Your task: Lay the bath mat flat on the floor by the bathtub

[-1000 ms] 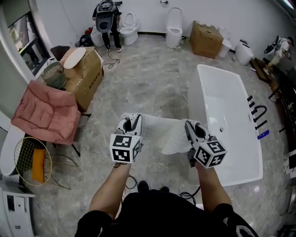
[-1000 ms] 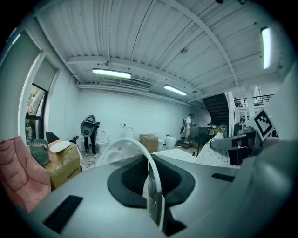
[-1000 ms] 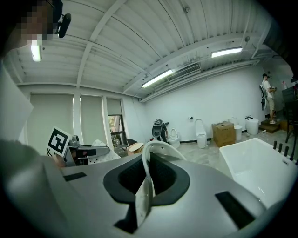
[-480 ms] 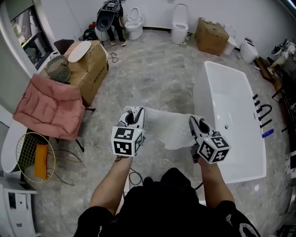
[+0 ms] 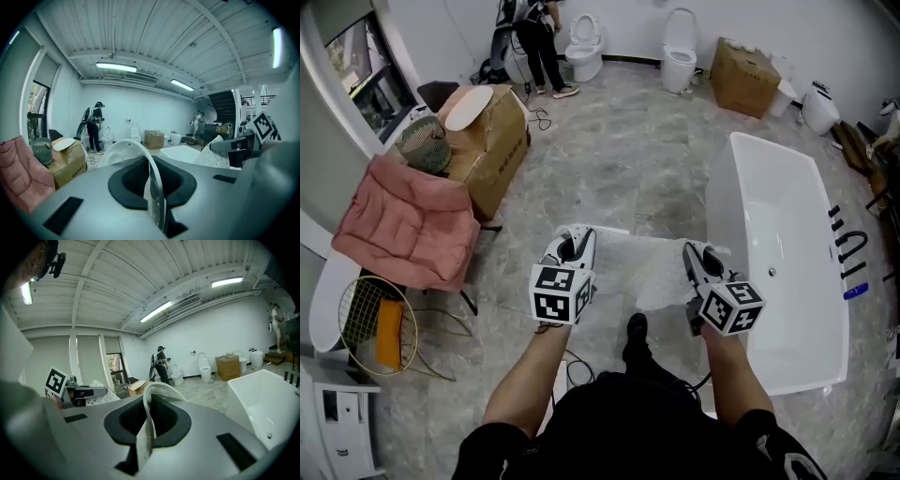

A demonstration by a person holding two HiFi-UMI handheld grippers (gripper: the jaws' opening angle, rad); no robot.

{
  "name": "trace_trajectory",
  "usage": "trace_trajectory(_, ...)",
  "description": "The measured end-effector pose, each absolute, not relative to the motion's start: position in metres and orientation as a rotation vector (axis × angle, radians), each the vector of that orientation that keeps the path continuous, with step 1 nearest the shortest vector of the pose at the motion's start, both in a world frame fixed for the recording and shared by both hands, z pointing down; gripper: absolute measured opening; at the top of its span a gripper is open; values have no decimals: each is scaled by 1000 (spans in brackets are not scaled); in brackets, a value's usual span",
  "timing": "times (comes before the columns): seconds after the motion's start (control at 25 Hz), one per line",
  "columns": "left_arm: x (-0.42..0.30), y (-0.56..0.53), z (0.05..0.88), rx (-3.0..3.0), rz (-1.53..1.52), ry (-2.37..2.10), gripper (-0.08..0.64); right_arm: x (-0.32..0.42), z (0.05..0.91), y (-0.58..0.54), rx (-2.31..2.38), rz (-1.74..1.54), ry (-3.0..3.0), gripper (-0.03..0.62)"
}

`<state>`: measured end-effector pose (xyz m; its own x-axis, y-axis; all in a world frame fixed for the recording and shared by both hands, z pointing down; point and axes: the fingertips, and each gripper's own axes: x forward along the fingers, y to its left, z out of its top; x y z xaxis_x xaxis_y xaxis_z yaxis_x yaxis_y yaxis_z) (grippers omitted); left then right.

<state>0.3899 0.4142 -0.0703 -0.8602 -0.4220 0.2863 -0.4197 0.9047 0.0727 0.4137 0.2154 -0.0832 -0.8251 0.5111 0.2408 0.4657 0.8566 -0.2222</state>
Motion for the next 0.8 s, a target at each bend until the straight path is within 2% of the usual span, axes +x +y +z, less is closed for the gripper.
trace_trajectory(0.44,246,387,-65,564,21,-2715,23,252,-63,192,-806,316,-2670,21)
trace_trajectory(0.8,162,349,-53,559,25,-2688,23,175,-38,156,-805,383,-2630,21)
